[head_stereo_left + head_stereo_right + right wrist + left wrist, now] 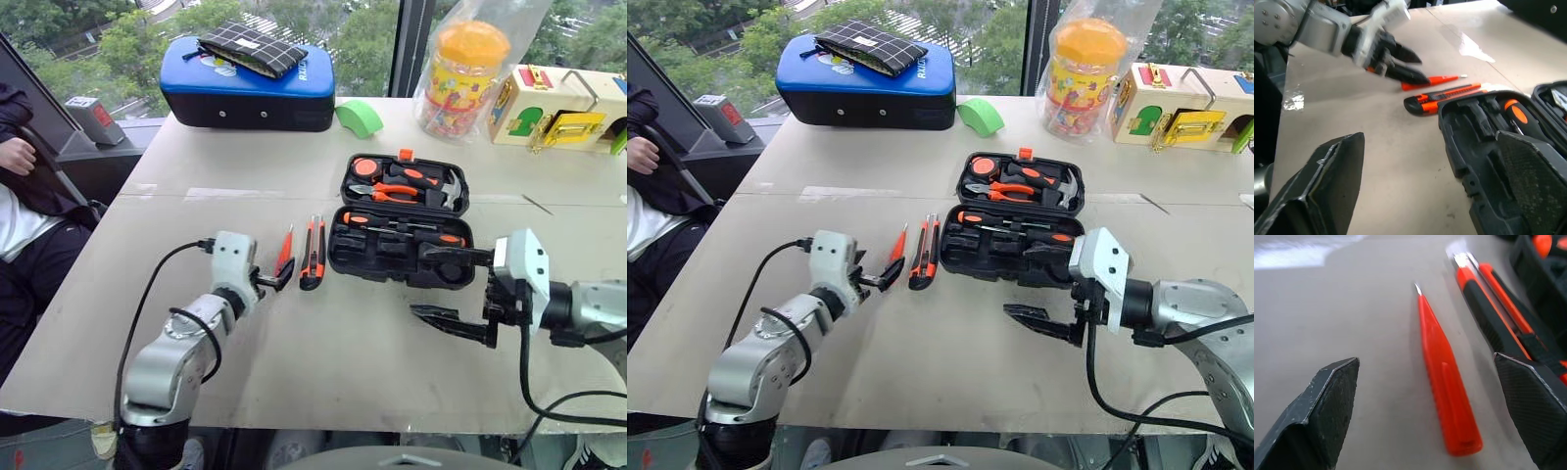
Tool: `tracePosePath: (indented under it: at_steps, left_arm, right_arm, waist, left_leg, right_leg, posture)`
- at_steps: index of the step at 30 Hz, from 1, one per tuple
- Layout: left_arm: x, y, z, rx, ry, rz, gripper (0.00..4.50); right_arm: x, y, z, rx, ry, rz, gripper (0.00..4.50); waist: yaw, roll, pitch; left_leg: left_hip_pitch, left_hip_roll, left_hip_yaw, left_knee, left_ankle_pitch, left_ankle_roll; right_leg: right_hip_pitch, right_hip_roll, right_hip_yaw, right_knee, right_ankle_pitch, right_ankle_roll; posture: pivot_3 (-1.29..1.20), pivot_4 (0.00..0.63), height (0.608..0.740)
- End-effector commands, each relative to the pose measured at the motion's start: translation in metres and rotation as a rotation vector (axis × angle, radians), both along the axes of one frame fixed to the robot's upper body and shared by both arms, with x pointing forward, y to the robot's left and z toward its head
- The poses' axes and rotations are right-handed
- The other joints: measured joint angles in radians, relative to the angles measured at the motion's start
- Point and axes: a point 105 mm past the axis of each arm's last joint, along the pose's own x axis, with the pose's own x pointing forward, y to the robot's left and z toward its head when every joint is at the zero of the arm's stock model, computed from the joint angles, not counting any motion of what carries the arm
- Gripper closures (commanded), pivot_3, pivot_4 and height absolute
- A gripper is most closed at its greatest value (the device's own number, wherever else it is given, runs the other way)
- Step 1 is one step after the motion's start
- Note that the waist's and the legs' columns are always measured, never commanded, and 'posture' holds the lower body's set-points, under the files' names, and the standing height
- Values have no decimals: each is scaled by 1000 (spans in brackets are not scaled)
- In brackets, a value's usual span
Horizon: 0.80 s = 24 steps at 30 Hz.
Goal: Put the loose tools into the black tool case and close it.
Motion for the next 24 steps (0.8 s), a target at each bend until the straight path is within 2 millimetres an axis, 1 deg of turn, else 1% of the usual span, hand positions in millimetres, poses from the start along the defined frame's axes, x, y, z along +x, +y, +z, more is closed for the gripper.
tracePosePath:
  at_steps: [1,3,4,5,6,8,9,12,14,15,17,20,21,22,24]
  left_arm:
    - [2,1,-7,35,38,-4,1292]
    - [2,4,-13,54,60,-9,1801]
    - [2,3,-14,51,58,-16,2307]
    - [2,4,-14,46,56,-19,2652]
    - [3,6,-12,55,45,-26,3117]
    - [5,7,-6,48,4,-39,4079]
    - [6,8,-1,46,-22,-49,4151]
    - [9,9,27,16,-150,-132,4138]
    - [14,10,45,-4,-198,-211,4138]
    - [16,0,58,3,-228,-335,4138]
    - [16,-15,72,41,-260,-522,4138]
    - [19,-34,81,27,-236,-735,4138]
    - [22,-41,80,70,-225,-816,4138]
    - [28,-54,78,119,-208,-935,4138]
    - [40,-72,68,253,-161,-1127,4138]
  right_arm:
    - [-5,-3,6,-13,-35,6,0]
    - [-4,-4,5,-12,-35,5,0]
    - [-5,-6,5,-12,-35,4,0]
    - [-6,-6,5,-12,-36,4,0]
    - [-6,-7,4,-9,-36,0,0]
    - [-9,-11,3,-8,-33,-3,0]
    - [-10,-12,1,-9,-31,-3,0]
    - [-12,-15,-4,-11,-32,-22,0]
    - [-9,-18,-5,-4,-45,-64,0]
    - [-9,-19,-3,10,-53,-87,0]
    - [-9,-22,0,26,-62,-119,0]
    - [-14,-28,-5,0,-58,-151,0]
    - [-16,-31,-6,-11,-60,-171,0]
    - [-20,-37,-6,-15,-60,-201,0]
    - [-26,-48,-6,-18,-58,-264,0]
  waist:
    - [3,0,0]
    - [11,0,0]
    - [13,0,-1]
    - [14,0,-1]
    - [14,0,-1]
    - [16,0,-1]
    - [17,0,-1]
    - [16,0,-1]
    - [15,-1,-1]
    - [17,-1,-1]
    - [20,-1,0]
    - [23,0,-1]
    - [21,0,-1]
    - [26,0,0]
    - [29,-1,0]
  left_leg:
    - [0,0,0,0,0,0]
    - [0,0,0,0,0,0]
    - [0,0,0,0,0,0]
    - [0,0,0,0,0,0]
    - [0,0,1,0,0,0]
    - [0,0,1,1,0,0]
    - [0,0,1,1,0,0]
    - [-1,0,0,1,0,0]
    - [-1,0,0,1,0,0]
    - [-1,1,0,1,0,0]
    - [-2,0,-2,2,0,-1]
    - [-2,-2,-1,2,0,-1]
    - [-2,-2,-1,2,0,0]
    - [-2,-3,-1,3,0,0]
    - [-2,-3,-2,5,2,-3]
  right_leg:
    - [0,1,0,0,0,0]
    - [0,2,0,0,0,0]
    - [0,2,0,0,0,0]
    - [0,2,0,0,0,0]
    - [0,1,0,0,0,0]
    - [0,-1,1,0,0,0]
    - [0,-2,0,-1,0,0]
    - [0,-2,0,-1,0,0]
    - [0,-2,0,-1,0,0]
    - [0,-2,0,-1,0,0]
    - [0,-1,-2,0,0,0]
    - [1,1,-4,-1,0,0]
    - [2,0,-4,-1,0,0]
    - [2,0,-4,-2,0,0]
    - [3,2,-5,-2,0,0]
  posture:
    - [0,150,740]
    - [0,150,740]
    - [0,150,740]
    - [0,150,740]
    - [0,150,740]
    - [0,150,740]
    - [0,150,740]
    - [0,150,740]
    - [0,150,740]
    - [0,150,740]
    - [0,150,740]
    - [0,150,740]
    - [0,150,740]
    - [0,150,740]
    - [0,150,740]
